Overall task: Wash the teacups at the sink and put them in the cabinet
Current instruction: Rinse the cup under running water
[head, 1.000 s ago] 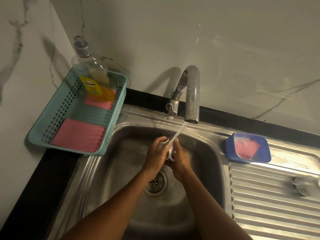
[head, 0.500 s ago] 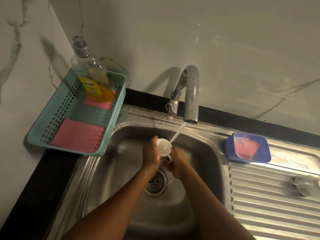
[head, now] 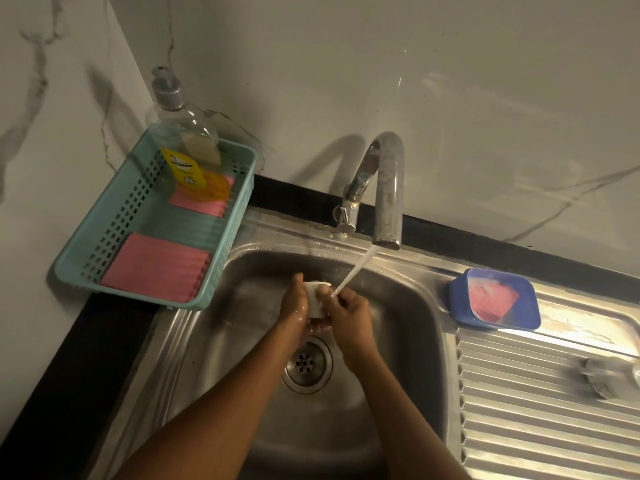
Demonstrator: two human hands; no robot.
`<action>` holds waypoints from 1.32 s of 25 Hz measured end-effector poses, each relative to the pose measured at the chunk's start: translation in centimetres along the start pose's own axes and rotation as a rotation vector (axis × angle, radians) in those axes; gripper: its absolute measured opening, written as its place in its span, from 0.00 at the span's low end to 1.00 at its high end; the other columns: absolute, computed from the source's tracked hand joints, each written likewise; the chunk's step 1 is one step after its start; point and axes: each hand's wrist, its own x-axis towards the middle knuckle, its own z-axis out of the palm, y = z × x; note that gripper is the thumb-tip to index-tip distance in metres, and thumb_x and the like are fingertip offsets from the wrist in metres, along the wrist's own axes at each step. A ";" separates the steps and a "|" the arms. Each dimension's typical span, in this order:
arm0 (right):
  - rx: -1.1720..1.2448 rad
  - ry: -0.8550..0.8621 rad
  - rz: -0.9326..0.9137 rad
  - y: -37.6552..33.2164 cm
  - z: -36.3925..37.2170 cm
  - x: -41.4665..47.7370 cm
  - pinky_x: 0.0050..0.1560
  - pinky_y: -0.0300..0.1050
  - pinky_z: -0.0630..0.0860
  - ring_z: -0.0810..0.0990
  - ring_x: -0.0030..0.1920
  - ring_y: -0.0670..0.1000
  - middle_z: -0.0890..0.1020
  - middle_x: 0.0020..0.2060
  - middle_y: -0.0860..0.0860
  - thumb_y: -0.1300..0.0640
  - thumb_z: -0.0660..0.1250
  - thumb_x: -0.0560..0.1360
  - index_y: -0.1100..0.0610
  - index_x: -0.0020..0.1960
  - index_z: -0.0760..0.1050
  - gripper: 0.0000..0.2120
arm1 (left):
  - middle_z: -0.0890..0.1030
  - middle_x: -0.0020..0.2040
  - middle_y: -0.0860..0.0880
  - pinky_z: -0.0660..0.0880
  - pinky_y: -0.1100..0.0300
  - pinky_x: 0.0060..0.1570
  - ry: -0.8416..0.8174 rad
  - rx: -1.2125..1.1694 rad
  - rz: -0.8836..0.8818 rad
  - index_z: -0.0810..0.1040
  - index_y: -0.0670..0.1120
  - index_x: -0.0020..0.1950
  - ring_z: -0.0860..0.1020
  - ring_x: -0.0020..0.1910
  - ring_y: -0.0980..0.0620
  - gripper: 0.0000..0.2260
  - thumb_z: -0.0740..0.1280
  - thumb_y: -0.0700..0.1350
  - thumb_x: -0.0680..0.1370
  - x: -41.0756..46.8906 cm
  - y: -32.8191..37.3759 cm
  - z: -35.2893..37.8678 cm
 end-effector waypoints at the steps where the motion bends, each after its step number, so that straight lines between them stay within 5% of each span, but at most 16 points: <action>1: 0.012 -0.055 0.028 0.0 -0.1 -0.1 0.38 0.47 0.84 0.86 0.39 0.53 0.86 0.38 0.55 0.55 0.67 0.81 0.61 0.51 0.82 0.10 | 0.85 0.42 0.40 0.80 0.51 0.37 0.022 -0.040 0.001 0.82 0.42 0.56 0.83 0.39 0.42 0.30 0.52 0.64 0.83 -0.2 -0.2 0.1; 4: -0.056 0.006 0.126 0.6 -0.1 0.4 0.43 0.53 0.85 0.86 0.43 0.56 0.85 0.43 0.58 0.49 0.64 0.82 0.60 0.50 0.80 0.15 | 0.85 0.43 0.40 0.81 0.50 0.39 0.040 0.063 0.059 0.83 0.43 0.51 0.83 0.40 0.42 0.29 0.54 0.65 0.82 -0.1 -1.4 0.2; 9: 0.081 -0.032 0.294 1.3 -2.1 0.2 0.50 0.54 0.85 0.86 0.48 0.57 0.84 0.50 0.61 0.55 0.68 0.79 0.61 0.56 0.77 0.11 | 0.86 0.48 0.43 0.79 0.51 0.46 -0.078 0.216 0.295 0.86 0.49 0.49 0.83 0.47 0.44 0.15 0.65 0.54 0.73 -1.4 -1.0 -0.5; 12: -0.061 -0.251 0.129 1.4 -3.0 0.6 0.48 0.46 0.83 0.83 0.53 0.55 0.80 0.57 0.57 0.55 0.75 0.68 0.54 0.64 0.70 0.27 | 0.87 0.50 0.46 0.79 0.53 0.49 -0.142 0.256 0.404 0.87 0.48 0.52 0.83 0.54 0.43 0.10 0.65 0.45 0.79 -1.3 -0.4 -0.9; 16: -0.549 -0.051 -0.088 1.9 -1.1 1.4 0.41 0.31 0.74 0.81 0.50 0.44 0.82 0.53 0.44 0.45 0.80 0.66 0.48 0.64 0.72 0.31 | 0.85 0.57 0.44 0.74 0.48 0.63 -0.276 0.207 0.320 0.85 0.49 0.57 0.81 0.60 0.44 0.26 0.58 0.67 0.80 -1.5 -0.3 -1.4; 20: -0.657 0.121 -0.023 4.2 0.5 1.8 0.43 0.38 0.75 0.82 0.53 0.49 0.81 0.52 0.46 0.49 0.79 0.68 0.49 0.62 0.72 0.26 | 0.68 0.77 0.50 0.60 0.45 0.76 -0.184 0.193 0.297 0.74 0.52 0.74 0.64 0.77 0.50 0.31 0.48 0.68 0.82 -1.5 -1.1 -2.9; 24: -0.653 0.084 0.057 5.7 2.5 2.7 0.45 0.44 0.82 0.83 0.50 0.47 0.83 0.52 0.46 0.49 0.78 0.69 0.47 0.60 0.72 0.24 | 0.72 0.71 0.51 0.69 0.62 0.58 -0.148 0.228 0.295 0.70 0.46 0.76 0.73 0.64 0.56 0.30 0.48 0.63 0.84 -1.6 -2.0 -4.7; 29: -0.588 0.102 0.112 6.3 3.4 4.0 0.45 0.40 0.79 0.82 0.52 0.48 0.81 0.51 0.46 0.50 0.78 0.70 0.46 0.64 0.71 0.26 | 0.79 0.66 0.51 0.71 0.52 0.67 -0.059 0.251 0.281 0.78 0.48 0.68 0.75 0.63 0.56 0.27 0.50 0.63 0.84 -0.3 -2.6 -6.8; 33: -0.608 0.077 0.119 6.5 3.6 4.3 0.50 0.50 0.82 0.82 0.52 0.49 0.81 0.52 0.46 0.47 0.78 0.69 0.47 0.64 0.70 0.27 | 0.84 0.53 0.51 0.77 0.60 0.48 -0.034 0.256 0.281 0.81 0.49 0.58 0.80 0.48 0.61 0.23 0.51 0.60 0.85 -0.4 -2.8 -6.4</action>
